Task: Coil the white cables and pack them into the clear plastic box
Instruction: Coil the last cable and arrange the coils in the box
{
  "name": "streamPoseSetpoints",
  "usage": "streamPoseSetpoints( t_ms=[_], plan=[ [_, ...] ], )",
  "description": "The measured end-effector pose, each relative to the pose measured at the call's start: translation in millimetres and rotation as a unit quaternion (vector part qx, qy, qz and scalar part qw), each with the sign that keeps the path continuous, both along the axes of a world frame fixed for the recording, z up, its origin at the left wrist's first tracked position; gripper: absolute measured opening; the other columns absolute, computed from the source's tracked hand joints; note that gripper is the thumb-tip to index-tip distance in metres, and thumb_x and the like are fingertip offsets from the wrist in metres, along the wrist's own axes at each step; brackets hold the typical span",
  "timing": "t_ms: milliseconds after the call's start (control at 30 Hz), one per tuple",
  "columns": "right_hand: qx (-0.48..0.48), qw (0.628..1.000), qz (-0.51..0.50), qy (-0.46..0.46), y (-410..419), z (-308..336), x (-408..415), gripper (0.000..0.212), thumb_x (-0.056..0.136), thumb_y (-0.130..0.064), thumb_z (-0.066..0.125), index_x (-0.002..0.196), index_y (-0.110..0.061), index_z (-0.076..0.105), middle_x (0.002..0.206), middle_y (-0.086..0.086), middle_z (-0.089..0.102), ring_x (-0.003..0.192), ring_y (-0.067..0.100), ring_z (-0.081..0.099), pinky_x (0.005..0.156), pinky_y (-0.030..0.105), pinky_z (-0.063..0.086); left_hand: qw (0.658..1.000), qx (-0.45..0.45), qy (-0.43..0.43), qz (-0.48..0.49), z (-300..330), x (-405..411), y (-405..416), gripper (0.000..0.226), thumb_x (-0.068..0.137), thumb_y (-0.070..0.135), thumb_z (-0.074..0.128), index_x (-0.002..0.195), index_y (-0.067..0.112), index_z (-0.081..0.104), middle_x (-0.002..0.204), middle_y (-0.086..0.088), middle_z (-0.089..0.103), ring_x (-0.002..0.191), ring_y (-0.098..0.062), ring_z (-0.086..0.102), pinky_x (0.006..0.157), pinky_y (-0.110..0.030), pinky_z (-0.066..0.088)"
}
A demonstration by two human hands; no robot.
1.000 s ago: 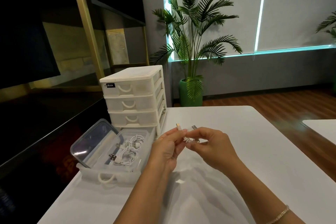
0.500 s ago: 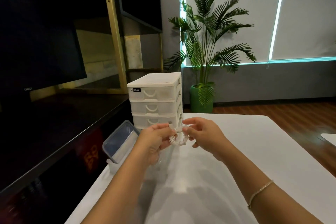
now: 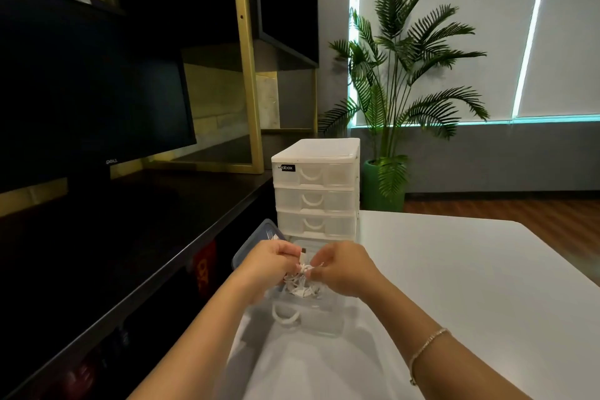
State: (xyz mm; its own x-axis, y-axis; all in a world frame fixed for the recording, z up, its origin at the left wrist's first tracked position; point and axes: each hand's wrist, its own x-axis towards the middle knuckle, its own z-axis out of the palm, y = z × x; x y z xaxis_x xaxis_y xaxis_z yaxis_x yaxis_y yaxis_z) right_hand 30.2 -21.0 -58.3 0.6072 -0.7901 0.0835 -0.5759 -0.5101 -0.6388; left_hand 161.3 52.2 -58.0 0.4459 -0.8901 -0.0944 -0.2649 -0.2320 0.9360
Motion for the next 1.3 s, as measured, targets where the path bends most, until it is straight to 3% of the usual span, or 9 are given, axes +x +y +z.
streamPoseSetpoints(
  t_ms=[133,233,367,467,600,800,900,1000,1300],
  plan=[
    [-0.054,0.996,0.013,0.066,0,-3,3,0.031,0.087,-0.043,0.055,0.093,-0.018,0.072,0.094,0.002,0.071,0.088,0.019,0.061,0.085,0.035,0.051,1.000,0.004,-0.019,-0.010,-4,2,0,0.026,0.084,-0.006,0.057,0.090,0.018,0.065,0.089,-0.003,0.068,0.083,-0.016,0.062,0.076,-0.029,0.050],
    [-0.104,0.987,0.022,0.120,-2,-6,5,0.045,0.097,-0.044,0.032,0.093,-0.015,0.066,0.104,0.006,0.066,0.098,0.024,0.056,0.088,0.036,0.037,1.000,-0.006,-0.017,-0.012,-5,2,1,0.028,0.084,-0.010,0.054,0.089,0.016,0.065,0.082,-0.001,0.067,0.079,-0.014,0.062,0.076,-0.028,0.051],
    [-0.135,0.977,0.029,0.160,-2,-14,8,0.052,0.100,-0.041,0.017,0.115,-0.018,0.061,0.122,0.007,0.060,0.117,0.027,0.047,0.097,0.043,0.031,0.999,-0.007,-0.032,-0.023,-6,2,1,0.029,0.083,-0.012,0.052,0.091,0.012,0.066,0.082,-0.003,0.067,0.079,-0.015,0.063,0.078,-0.028,0.052],
    [-0.125,0.980,0.013,0.152,-4,-16,10,0.054,0.099,-0.044,0.014,0.119,-0.020,0.059,0.126,0.007,0.058,0.122,0.027,0.042,0.099,0.043,0.030,0.997,0.006,-0.061,-0.040,-8,3,0,0.031,0.083,-0.011,0.052,0.091,0.014,0.067,0.086,-0.004,0.068,0.083,-0.015,0.063,0.080,-0.029,0.052],
    [-0.126,0.981,0.004,0.149,-8,-18,10,0.059,0.099,-0.046,0.011,0.119,-0.022,0.062,0.126,0.005,0.059,0.127,0.026,0.036,0.100,0.043,0.028,0.993,0.021,-0.107,-0.047,-10,3,-2,0.034,0.086,-0.005,0.053,0.107,0.016,0.068,0.103,-0.004,0.068,0.097,-0.016,0.063,0.086,-0.029,0.052],
    [-0.150,0.982,0.005,0.118,-11,-20,10,0.072,0.096,-0.053,0.010,0.091,-0.022,0.075,0.121,0.005,0.060,0.123,0.024,0.037,0.102,0.045,0.027,0.989,0.019,-0.139,-0.046,-11,1,-1,0.036,0.088,-0.004,0.048,0.108,0.019,0.068,0.105,-0.001,0.068,0.097,-0.013,0.063,0.075,-0.021,0.051],
    [-0.133,0.981,0.006,0.144,-10,-20,9,0.075,0.094,-0.056,0.005,0.097,-0.023,0.073,0.129,0.006,0.055,0.130,0.025,0.032,0.106,0.047,0.022,0.989,0.019,-0.141,-0.043,-12,3,0,0.035,0.088,-0.003,0.050,0.107,0.021,0.068,0.106,0.001,0.068,0.096,-0.011,0.062,0.071,-0.017,0.049],
    [-0.128,0.978,0.009,0.167,-10,-22,7,0.078,0.094,-0.055,0.003,0.095,-0.022,0.073,0.131,0.004,0.056,0.134,0.024,0.028,0.110,0.048,0.018,0.985,0.019,-0.162,-0.048,-11,2,0,0.035,0.088,-0.003,0.051,0.109,0.018,0.068,0.108,0.000,0.067,0.097,-0.012,0.061,0.079,-0.020,0.050],
    [-0.118,0.981,0.004,0.156,-11,-27,8,0.079,0.093,-0.057,0.004,0.098,-0.019,0.072,0.135,0.004,0.053,0.138,0.023,0.024,0.112,0.047,0.014,0.942,0.081,-0.311,-0.092,-3,-9,-4,0.044,0.090,-0.005,0.041,0.118,0.019,0.064,0.116,-0.001,0.064,0.094,-0.012,0.056,0.078,-0.017,0.043]
  ],
)
